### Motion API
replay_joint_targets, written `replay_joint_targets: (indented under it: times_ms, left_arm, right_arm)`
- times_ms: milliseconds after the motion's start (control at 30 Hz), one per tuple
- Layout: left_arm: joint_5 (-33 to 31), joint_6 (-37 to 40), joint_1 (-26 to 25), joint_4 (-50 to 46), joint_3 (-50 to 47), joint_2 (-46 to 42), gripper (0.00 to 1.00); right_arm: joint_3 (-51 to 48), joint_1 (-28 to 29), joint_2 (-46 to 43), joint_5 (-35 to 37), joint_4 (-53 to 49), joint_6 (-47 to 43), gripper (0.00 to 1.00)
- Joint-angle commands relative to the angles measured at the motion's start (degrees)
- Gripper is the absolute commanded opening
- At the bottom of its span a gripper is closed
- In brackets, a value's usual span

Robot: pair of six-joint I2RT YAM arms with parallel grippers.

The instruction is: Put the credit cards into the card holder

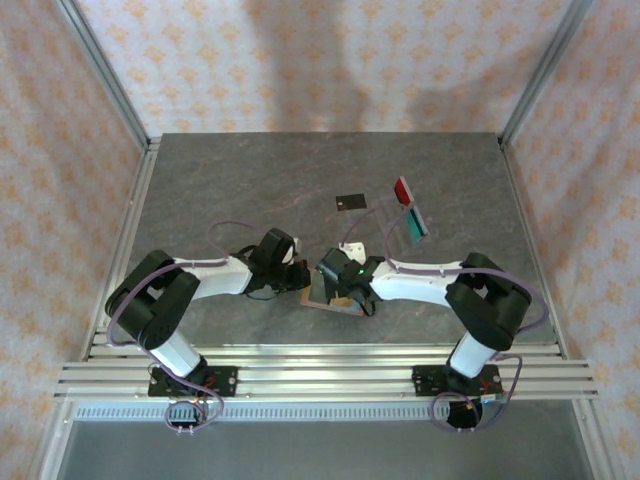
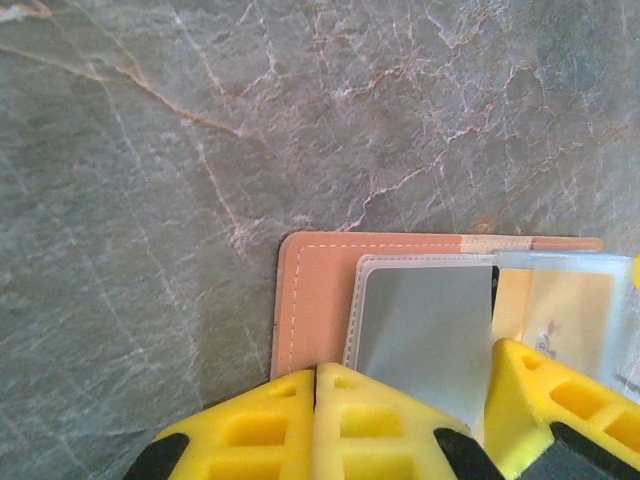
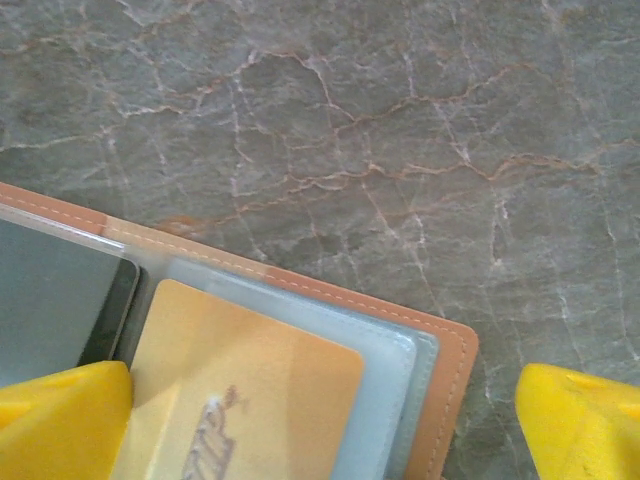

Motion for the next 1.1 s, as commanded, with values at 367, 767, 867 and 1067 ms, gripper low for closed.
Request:
replay_joint_targets:
  times_ms: [367,767,867,1067]
  left_arm:
    - [-3.21,0.51,0.9,-5.14,-1.26,0.69,0.03]
    - [-1.68,-0.02,0.94,-4.7,-0.81,-0.8,0.03]
    - [-0.52,0.41,0.93,-5.8,-0.45,-2.61,0.03]
    - [-0.61,-0.55,0.89,-6.44,-1.39,-7.65,0.12]
  right_arm:
    - [-5.21,0.31,-6.73,4.9,-4.31,0.42,0.97]
    - [0.23,-0.11,-8.25,-1.67,-4.93,1.07,1.0]
    - [0.59,-0.53,-12.44,-7.65,-8.63,2.33,1.0]
    - [-9.88,-5.05,-20.58,-27.22,-0.36,6.04,0.85]
